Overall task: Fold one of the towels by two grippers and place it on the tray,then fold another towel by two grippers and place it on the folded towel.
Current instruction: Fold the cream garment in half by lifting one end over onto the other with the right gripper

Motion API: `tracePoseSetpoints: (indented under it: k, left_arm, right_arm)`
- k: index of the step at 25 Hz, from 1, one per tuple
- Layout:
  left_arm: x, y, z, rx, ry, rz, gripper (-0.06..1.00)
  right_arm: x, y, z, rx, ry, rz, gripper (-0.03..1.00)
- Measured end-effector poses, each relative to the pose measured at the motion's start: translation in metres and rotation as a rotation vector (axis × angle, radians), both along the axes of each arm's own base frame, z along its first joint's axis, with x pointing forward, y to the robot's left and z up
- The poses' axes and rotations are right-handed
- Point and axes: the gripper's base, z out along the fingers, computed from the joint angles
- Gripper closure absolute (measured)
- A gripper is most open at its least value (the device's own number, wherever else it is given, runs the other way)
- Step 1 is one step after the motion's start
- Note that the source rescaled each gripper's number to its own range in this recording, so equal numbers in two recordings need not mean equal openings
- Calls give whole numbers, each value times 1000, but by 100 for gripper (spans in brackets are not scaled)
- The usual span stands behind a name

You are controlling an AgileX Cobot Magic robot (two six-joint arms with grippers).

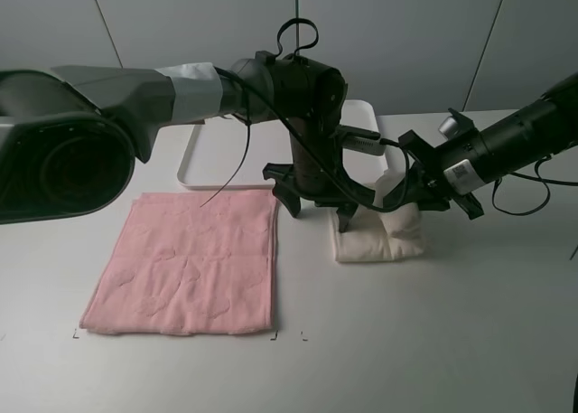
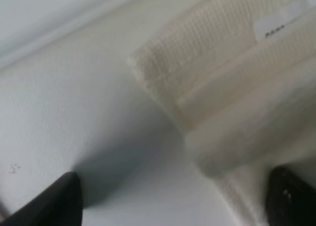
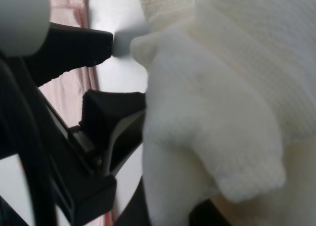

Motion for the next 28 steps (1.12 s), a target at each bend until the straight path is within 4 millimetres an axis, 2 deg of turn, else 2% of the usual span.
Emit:
tracePoseSetpoints:
  k: [8, 11, 16, 20, 21, 25, 28]
  left_arm:
    - [13, 11, 6, -12, 12, 11, -1]
    - [22, 15, 19, -52, 8, 21, -1]
    - [39, 23, 51, -109, -29, 21, -1]
    - [41, 24, 59, -111, -51, 2, -1]
    - [41, 24, 60, -110, -54, -4, -1]
    - [41, 24, 60, -100, -57, -19, -1]
    - [42, 26, 60, -85, -69, -27, -1]
  right_arm:
    - [-5, 0, -12, -10, -40, -51, 92]
    - [-5, 0, -13, -14, -45, -54, 92]
    - [-4, 0, -13, -19, -50, -60, 92]
    - [-1, 1, -12, 4, -50, -104, 91]
    - [0, 4, -11, 10, -55, -115, 88]
    - [1, 27, -9, 36, -100, -111, 57]
    - [-1, 45, -9, 31, -138, -75, 44]
